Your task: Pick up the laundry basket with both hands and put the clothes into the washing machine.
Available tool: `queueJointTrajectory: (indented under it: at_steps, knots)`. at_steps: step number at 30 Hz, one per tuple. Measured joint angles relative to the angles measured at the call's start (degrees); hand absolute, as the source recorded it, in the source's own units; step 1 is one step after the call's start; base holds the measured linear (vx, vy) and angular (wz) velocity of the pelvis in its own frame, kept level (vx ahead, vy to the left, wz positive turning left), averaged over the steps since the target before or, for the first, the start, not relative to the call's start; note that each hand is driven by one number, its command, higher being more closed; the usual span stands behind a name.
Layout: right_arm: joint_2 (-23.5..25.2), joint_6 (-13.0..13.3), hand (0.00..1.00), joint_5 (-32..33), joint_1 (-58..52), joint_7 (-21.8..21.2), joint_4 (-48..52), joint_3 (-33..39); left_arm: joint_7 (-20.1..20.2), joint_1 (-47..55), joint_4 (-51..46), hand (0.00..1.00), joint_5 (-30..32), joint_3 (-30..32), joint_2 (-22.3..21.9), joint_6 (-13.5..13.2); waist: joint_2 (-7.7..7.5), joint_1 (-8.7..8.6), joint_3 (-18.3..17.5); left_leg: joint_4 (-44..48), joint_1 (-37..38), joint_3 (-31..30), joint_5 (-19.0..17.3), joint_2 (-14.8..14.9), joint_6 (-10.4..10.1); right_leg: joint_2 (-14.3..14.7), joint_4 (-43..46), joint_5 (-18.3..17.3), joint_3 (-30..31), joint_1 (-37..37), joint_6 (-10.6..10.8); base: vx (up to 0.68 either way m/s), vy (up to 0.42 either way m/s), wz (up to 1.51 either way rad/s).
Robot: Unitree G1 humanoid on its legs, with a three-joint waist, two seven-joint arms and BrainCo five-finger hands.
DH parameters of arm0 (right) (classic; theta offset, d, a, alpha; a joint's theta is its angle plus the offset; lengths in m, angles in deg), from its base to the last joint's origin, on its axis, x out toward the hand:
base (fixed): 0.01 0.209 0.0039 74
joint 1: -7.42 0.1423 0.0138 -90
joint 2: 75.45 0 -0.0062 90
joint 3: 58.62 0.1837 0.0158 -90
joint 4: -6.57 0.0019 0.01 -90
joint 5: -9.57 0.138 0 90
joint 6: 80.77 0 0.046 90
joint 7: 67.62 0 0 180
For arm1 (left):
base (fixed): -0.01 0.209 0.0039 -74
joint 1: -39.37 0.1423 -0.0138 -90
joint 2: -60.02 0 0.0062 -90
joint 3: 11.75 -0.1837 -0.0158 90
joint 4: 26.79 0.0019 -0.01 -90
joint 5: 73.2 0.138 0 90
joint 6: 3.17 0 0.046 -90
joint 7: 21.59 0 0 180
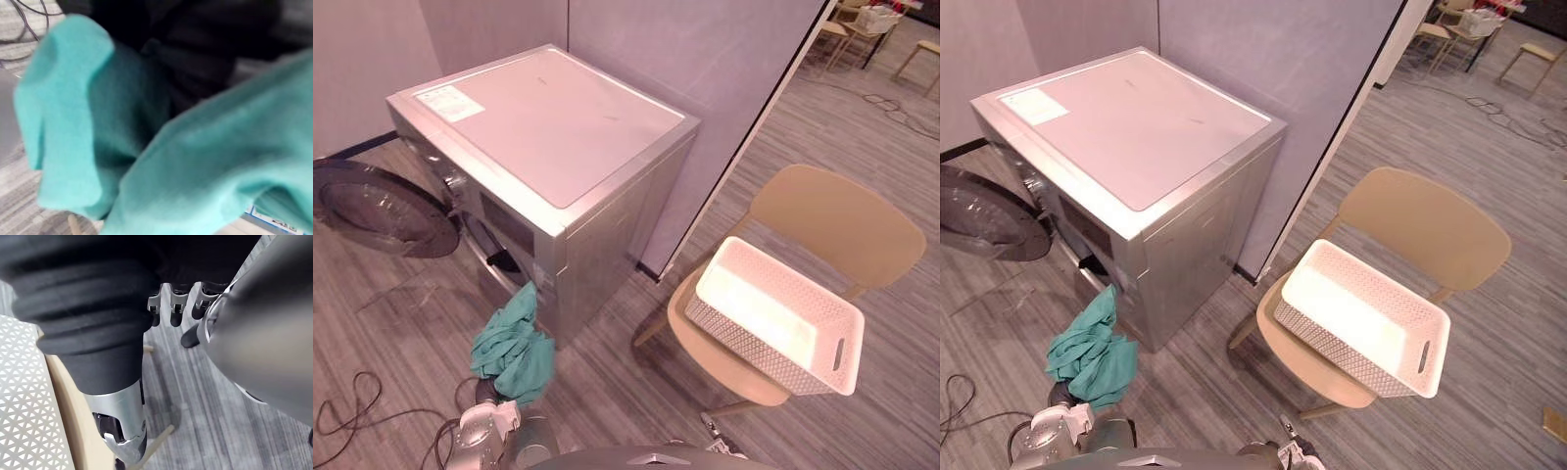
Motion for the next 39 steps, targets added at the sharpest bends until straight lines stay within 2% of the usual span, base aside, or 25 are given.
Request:
queueJointTrajectory:
  at_steps: [1, 2, 4, 6, 7, 8, 9, 10, 11, 12, 13, 14, 16, 19, 21, 23, 24, 26, 30, 31, 32, 34, 36, 38, 39]
  knots:
    - [-0.7, 0.0, 0.00, 0.0, 0.1, 0.0, 0.4, -0.9, 0.3, 0.0, -0.1, 1.00, 0.1, -1.1, -0.4, 0.0, 0.78, -0.36, 0.1, 0.1, -1.2, -1.0, 0.1, -1.6, 0.9, -0.8, 1.0, -0.6, -0.9, -0.4, -2.6, -0.21, 0.162, 0.62]
    - [-1.3, 0.0, 0.00, -0.4, 0.1, 0.2, 0.6, -2.2, 0.4, 0.3, -0.1, 1.00, 0.7, -1.8, -1.1, 0.0, 1.65, -0.64, 0.0, -0.3, -1.4, -2.1, 0.3, -2.5, 1.4, -0.5, 2.3, -2.4, -0.7, -0.2, -8.1, -0.24, 0.163, 0.70]
    - [-0.8, -0.8, 0.00, -0.3, 0.2, 0.0, 2.2, -3.6, 0.4, 1.7, -0.2, 1.00, 1.1, -1.4, -2.0, 0.0, 2.16, -1.41, -1.0, -3.6, -0.4, -2.5, 1.8, -2.8, 2.5, 2.9, 4.3, -10.5, 5.9, -0.8, -13.5, -0.17, 0.084, 0.64]
    - [0.3, -0.7, 0.00, -0.2, 1.1, -0.5, 2.6, -4.9, 0.4, 1.7, -0.3, 1.00, 1.1, 0.1, -2.2, 0.0, 1.42, -1.63, -1.2, -6.6, 0.5, -3.0, 4.3, -2.6, 2.7, 5.2, 7.7, -12.3, 9.5, -2.1, -11.3, -0.11, -0.046, 0.41]
    - [1.9, -0.6, 0.00, -0.1, 1.7, -0.6, 2.5, -5.6, 0.3, 1.8, -0.3, 1.00, 1.1, 1.3, -2.1, 0.0, -0.14, -1.46, -1.6, -9.8, 1.8, -3.2, 6.6, -2.7, 2.4, 9.0, 12.5, -13.8, 10.9, -3.8, -9.0, -0.13, -0.144, 0.45]
    - [2.8, -0.5, 0.00, 0.1, 2.2, -1.0, 2.6, -6.7, 0.3, 1.8, 0.0, 1.00, 1.2, 1.8, -2.4, 0.2, -1.21, -1.94, -1.7, -12.6, 3.1, -3.7, 8.3, -3.4, 2.3, 11.3, 13.3, -15.2, 15.2, -4.1, -8.6, -0.15, -0.178, 0.62]
    - [3.3, -0.3, 0.00, 0.3, 2.3, -1.9, 2.5, -7.6, 0.4, 1.7, 0.3, 1.00, 1.3, 1.4, -3.2, 0.2, -2.46, -2.03, -2.1, -18.1, 5.1, -3.5, 10.8, -4.9, 2.2, 11.4, 13.4, -16.9, 17.2, -4.3, -6.6, -0.07, -0.109, 0.60]
    - [3.4, -0.2, 0.00, 0.6, 2.2, -2.3, 2.5, -8.0, 0.5, 1.7, 0.5, 1.00, 1.3, 1.3, -3.7, 0.2, -3.42, -1.88, -2.6, -20.8, 6.2, -3.5, 11.4, -5.6, 2.1, 11.1, 12.9, -17.2, 18.2, -4.8, -6.9, -0.03, -0.098, 0.46]
    - [3.6, 0.4, 0.00, 0.7, 2.2, -2.7, 2.7, -7.9, 0.5, 1.5, 1.3, 1.00, 1.7, 1.3, -5.0, 0.3, -4.35, -1.83, -2.9, -15.0, 4.8, -3.4, 11.5, -6.4, 3.2, 10.8, 12.3, -17.3, 18.8, -5.4, -7.2, 0.03, -0.107, 0.21]
    - [3.2, 1.2, 0.00, 0.8, 1.5, -2.7, 4.2, -8.5, 0.5, 1.2, 2.6, 1.00, 2.3, 0.8, -6.8, 0.5, -0.97, -2.44, -3.2, -15.7, 6.4, -3.6, 8.4, -5.6, 4.2, 14.2, 11.2, -17.2, 20.3, -5.3, -7.2, 0.04, -0.093, 0.22]
    - [3.3, 1.3, 0.00, 1.3, 1.3, -2.6, 4.6, -9.1, 0.5, 0.4, 3.3, 1.00, 2.4, 0.3, -6.8, 0.7, -1.54, -2.89, -2.9, -17.7, 6.9, -3.2, 9.3, -5.9, 3.5, 14.5, 10.9, -16.6, 22.9, -5.6, -6.6, 0.01, -0.097, 0.28]
    - [3.0, 1.7, 0.00, 2.3, 0.8, -2.7, 4.9, -9.1, 0.4, -1.0, 5.0, 1.00, 3.1, -0.4, -7.1, 0.7, -1.99, -3.31, -3.1, -22.7, 8.4, -3.8, 11.0, -6.5, 3.0, 16.0, 9.3, -15.3, 26.0, -5.6, -8.0, 0.00, -0.047, 0.33]
    - [2.9, 2.0, 0.00, 2.4, 0.1, -2.6, 4.8, -8.3, 0.2, -2.2, 6.2, 1.00, 3.5, -1.2, -7.4, 0.7, -1.21, -3.17, -2.6, -25.1, 9.6, -3.7, 11.5, -6.3, 2.4, 16.8, 7.3, -14.6, 26.4, -4.7, -9.2, 0.03, -0.040, 0.07]
    - [1.7, 2.3, 0.00, 2.2, -1.8, -2.4, 7.0, -8.9, 0.0, -2.2, 5.8, 1.00, 3.4, -2.8, -8.4, 0.7, 0.87, -2.42, -1.5, -16.7, 8.7, -3.9, 8.8, -4.1, 1.3, 18.1, 7.1, -13.7, 26.0, -1.6, -8.9, 0.05, -0.034, -0.18]
    - [1.1, 2.4, 0.00, 1.8, -2.7, -2.4, 8.3, -9.2, 0.0, -1.8, 2.9, 1.00, 3.3, -3.4, -8.7, 0.7, 2.28, -1.65, -1.1, -4.8, 5.4, -5.0, 5.4, -2.3, -1.0, 19.0, 9.0, -15.2, 26.1, -0.1, -8.4, 0.09, -0.004, -0.04]
    - [1.0, 2.3, 0.00, 1.8, -2.9, -2.3, 8.6, -9.4, 0.0, -1.6, 1.2, 1.00, 3.3, -3.3, -9.0, 0.6, 2.43, -1.52, -0.9, 5.0, 0.6, -4.7, 7.1, -2.0, -1.9, 18.4, 11.1, -16.9, 26.0, 0.1, -8.1, 0.10, 0.000, 0.07]
    - [1.1, 2.2, 0.00, 1.8, -3.0, -1.9, 9.0, -9.5, -0.1, -1.1, 0.7, 1.00, 3.2, -3.1, -9.5, 0.6, 1.26, -1.24, -0.7, 9.3, -1.4, -3.2, 7.5, -1.5, -1.1, 17.3, 11.3, -17.2, 26.1, 0.6, -7.8, 0.12, 0.021, -0.08]
    - [0.5, 2.4, 0.00, 1.8, -3.0, -1.3, 9.3, -9.6, 0.1, -0.3, 0.6, 1.00, 3.2, -3.4, -9.5, 0.7, 2.66, -0.70, -0.8, 11.3, -2.2, -0.8, 3.5, 1.0, 2.7, 16.7, 10.5, -17.4, 27.5, 1.3, -7.4, 0.14, 0.102, -0.38]
    - [-0.1, 2.4, 0.00, 1.7, -2.8, -1.2, 6.8, -9.3, -0.2, -1.2, 3.7, 1.00, 2.4, -2.8, -8.8, 0.6, 1.75, -1.69, -0.7, -4.9, -2.1, -3.7, 3.6, 2.1, 4.2, 10.6, 9.3, -19.1, 29.5, 1.2, -3.4, 0.26, 0.298, -0.17]
    - [-0.9, 2.2, 0.00, 1.7, -2.8, -1.0, 5.0, -9.3, -0.2, -1.6, 5.1, 1.00, 2.1, -2.9, -8.7, 0.7, 1.63, -1.99, -0.7, -9.7, -2.2, -5.2, 7.2, 2.0, 4.1, 8.1, 8.6, -20.1, 30.2, 1.8, -1.8, 0.40, 0.489, 0.22]
    - [-0.8, 1.8, 0.00, 0.9, -3.2, -0.5, 1.9, -8.6, -0.3, -3.0, 7.0, 1.00, 2.0, -3.6, -7.4, 0.6, 0.04, -2.80, -0.9, -9.6, -1.6, -2.5, 8.5, -0.7, 3.7, 5.0, 7.0, -19.9, 31.0, 3.2, -2.4, 0.37, 0.384, 0.33]
    - [-1.5, 1.0, 0.00, -0.7, -2.4, -0.4, -0.4, -7.0, -1.4, -4.5, 8.0, 1.00, 1.5, -3.2, -5.9, 0.6, 0.79, -3.70, -0.9, -5.1, -4.2, -2.1, 6.8, -0.2, 4.1, 6.6, 6.1, -16.3, 32.7, 3.6, -3.1, 0.33, 0.310, 0.16]
    - [-1.6, 0.9, 0.00, -2.6, -2.4, -0.5, -2.9, -5.8, -1.6, -4.5, 8.9, 1.00, 1.1, -3.2, -3.9, 0.4, 1.65, -2.09, -0.7, 2.7, -5.2, -2.0, 4.6, 0.2, 4.1, 6.5, 4.9, -10.9, 35.4, 5.2, -0.8, 0.31, 0.305, -0.37]
    - [-1.7, 0.0, 0.00, -2.8, -2.3, -0.5, -4.3, -4.2, -1.5, -3.8, 9.4, 1.00, 1.1, -4.1, -3.0, 0.5, 1.10, -2.40, -3.4, 2.7, -4.6, -0.3, 3.2, -0.7, 4.5, 5.2, 4.5, -4.6, 36.0, 4.2, 1.4, 0.32, 0.321, -0.28]
    - [-1.9, -0.1, 0.00, -2.8, -2.1, -0.5, -4.4, -3.6, -1.4, -3.8, 9.4, 1.00, 1.1, -5.2, -2.6, 0.4, 1.86, -2.03, -4.1, 1.7, -4.2, 0.2, 3.2, -1.6, 4.5, 4.5, 4.9, -0.8, 37.0, 2.4, 1.6, 0.33, 0.332, -0.28]
